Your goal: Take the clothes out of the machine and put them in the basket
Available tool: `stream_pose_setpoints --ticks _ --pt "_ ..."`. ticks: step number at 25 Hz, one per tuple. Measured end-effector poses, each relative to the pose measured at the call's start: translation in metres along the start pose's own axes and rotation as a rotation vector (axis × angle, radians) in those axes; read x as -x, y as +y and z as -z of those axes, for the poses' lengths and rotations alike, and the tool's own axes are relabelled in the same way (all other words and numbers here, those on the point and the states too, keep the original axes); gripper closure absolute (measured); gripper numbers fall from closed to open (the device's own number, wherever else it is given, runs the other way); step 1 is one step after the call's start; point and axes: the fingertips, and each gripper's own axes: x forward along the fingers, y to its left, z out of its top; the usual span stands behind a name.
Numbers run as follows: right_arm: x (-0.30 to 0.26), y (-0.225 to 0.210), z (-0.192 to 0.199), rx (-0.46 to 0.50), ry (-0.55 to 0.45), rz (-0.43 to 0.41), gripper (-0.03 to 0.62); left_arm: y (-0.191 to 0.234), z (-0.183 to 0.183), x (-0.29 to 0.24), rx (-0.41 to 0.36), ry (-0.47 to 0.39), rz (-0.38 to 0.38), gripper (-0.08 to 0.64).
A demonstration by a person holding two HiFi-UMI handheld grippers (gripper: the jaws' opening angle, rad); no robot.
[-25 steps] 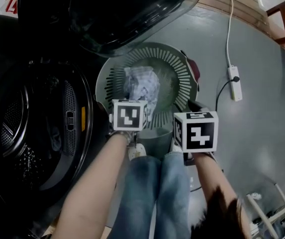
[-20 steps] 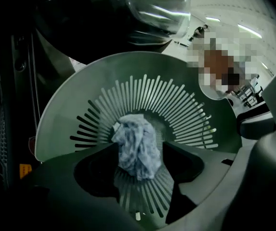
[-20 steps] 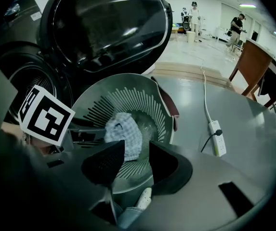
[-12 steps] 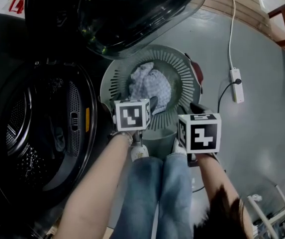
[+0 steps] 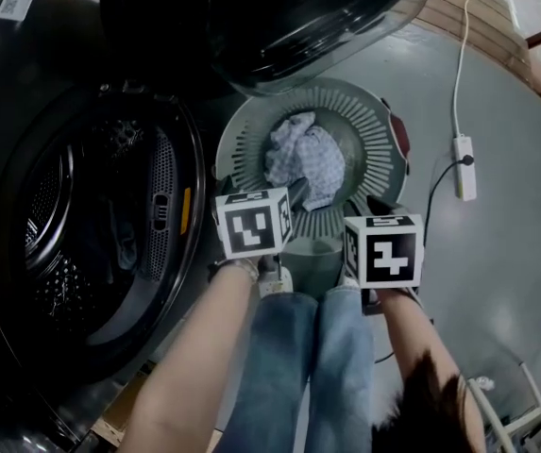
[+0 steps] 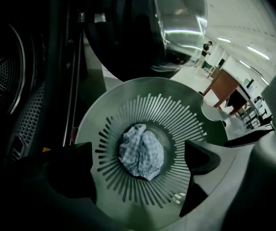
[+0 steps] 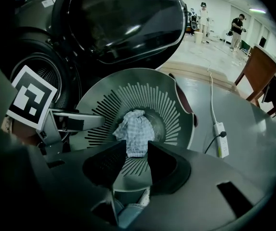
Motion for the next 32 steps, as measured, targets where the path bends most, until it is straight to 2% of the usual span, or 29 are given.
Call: stream_pose_setpoints --ticks 6,10,13,20,25,29,32 --pt "0.004 0.023 -0.005 0.030 -0.005 -0.013 0.451 0.033 0.000 0.043 -0.043 -0.040 -0.063 -0.006" --pt "0.013 0.044 -0.007 0.005 0.001 -0.044 0.451 0.064 -0.005 0.076 -0.079 -0.072 -0.136 -0.006" --pt "0.016 0.058 -0.014 0.070 -0.003 -0.050 0.451 0.091 -0.005 0.096 -0.074 -0.103 -0.194 -0.005" --pt "0.012 0.084 -0.016 0.157 0.005 -0.070 0.451 0.134 0.006 0.116 -0.098 -0.089 -0.295 -0.005" --pt "-0.003 0.089 -0.016 0.170 0.009 -0.062 0.451 0.156 0.009 0.117 -0.091 -0.087 -0.360 -0.005" --pt "-0.019 0.097 -0.026 0.170 -0.004 -0.053 0.451 0.186 0.017 0.125 -0.111 -0.076 -0.466 -0.005" --pt "-0.026 0.103 -0.029 0.171 0.026 -0.040 0.451 0.219 0.024 0.137 -0.079 -0.053 -0.561 -0.005"
